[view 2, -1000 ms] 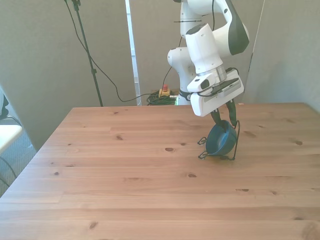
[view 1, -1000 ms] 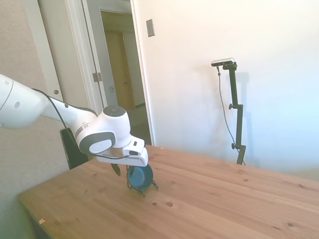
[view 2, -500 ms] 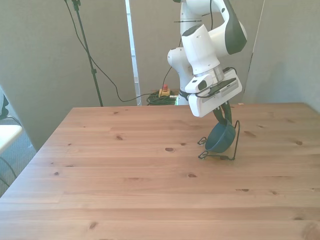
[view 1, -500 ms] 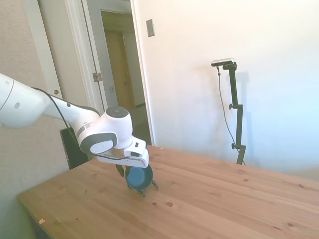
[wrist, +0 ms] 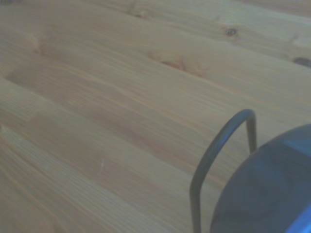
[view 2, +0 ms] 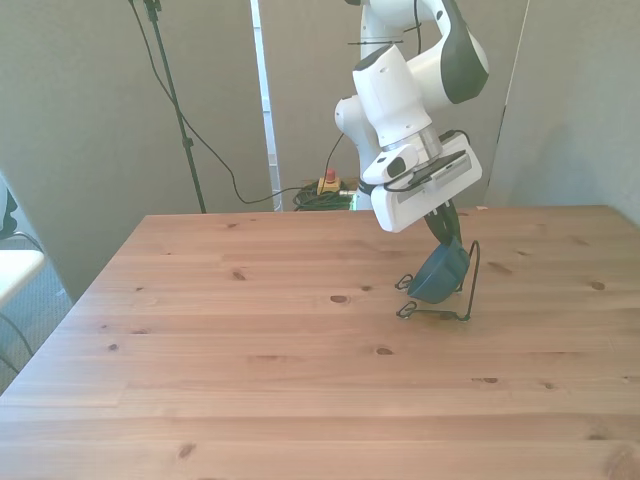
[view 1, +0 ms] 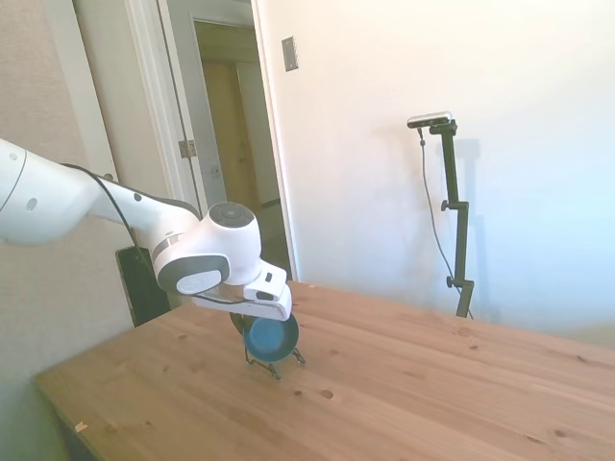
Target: Unload the bowl
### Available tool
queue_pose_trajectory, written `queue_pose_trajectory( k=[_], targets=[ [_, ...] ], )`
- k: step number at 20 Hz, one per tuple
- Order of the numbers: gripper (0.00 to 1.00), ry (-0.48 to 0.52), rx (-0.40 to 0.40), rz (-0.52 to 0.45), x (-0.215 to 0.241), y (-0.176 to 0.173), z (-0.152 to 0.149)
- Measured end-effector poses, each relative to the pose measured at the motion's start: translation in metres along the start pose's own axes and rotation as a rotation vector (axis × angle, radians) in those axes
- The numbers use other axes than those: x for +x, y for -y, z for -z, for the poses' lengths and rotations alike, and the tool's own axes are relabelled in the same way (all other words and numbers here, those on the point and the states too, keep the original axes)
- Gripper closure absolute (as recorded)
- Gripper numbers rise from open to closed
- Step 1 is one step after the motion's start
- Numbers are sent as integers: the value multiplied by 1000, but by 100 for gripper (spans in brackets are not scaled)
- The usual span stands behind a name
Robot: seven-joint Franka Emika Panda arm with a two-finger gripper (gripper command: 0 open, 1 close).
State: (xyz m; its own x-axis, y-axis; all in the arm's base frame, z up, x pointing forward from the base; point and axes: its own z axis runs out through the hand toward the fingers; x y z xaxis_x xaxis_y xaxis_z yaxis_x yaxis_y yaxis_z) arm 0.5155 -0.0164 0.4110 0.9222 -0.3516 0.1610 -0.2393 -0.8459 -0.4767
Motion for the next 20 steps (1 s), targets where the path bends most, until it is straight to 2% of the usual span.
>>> queue_pose_trajectory(
  k=[4, 8, 11, 15, 20],
  targets=[
    [100, -6, 13, 6, -4, 3, 14],
    [100, 14, 22, 24, -22, 2, 44],
    [100, 28, -23, 49, -45, -4, 67],
    [100, 56, -121, 40, -76, -14, 89],
    [100, 159, -246, -11, -98, -30, 81]
  ],
)
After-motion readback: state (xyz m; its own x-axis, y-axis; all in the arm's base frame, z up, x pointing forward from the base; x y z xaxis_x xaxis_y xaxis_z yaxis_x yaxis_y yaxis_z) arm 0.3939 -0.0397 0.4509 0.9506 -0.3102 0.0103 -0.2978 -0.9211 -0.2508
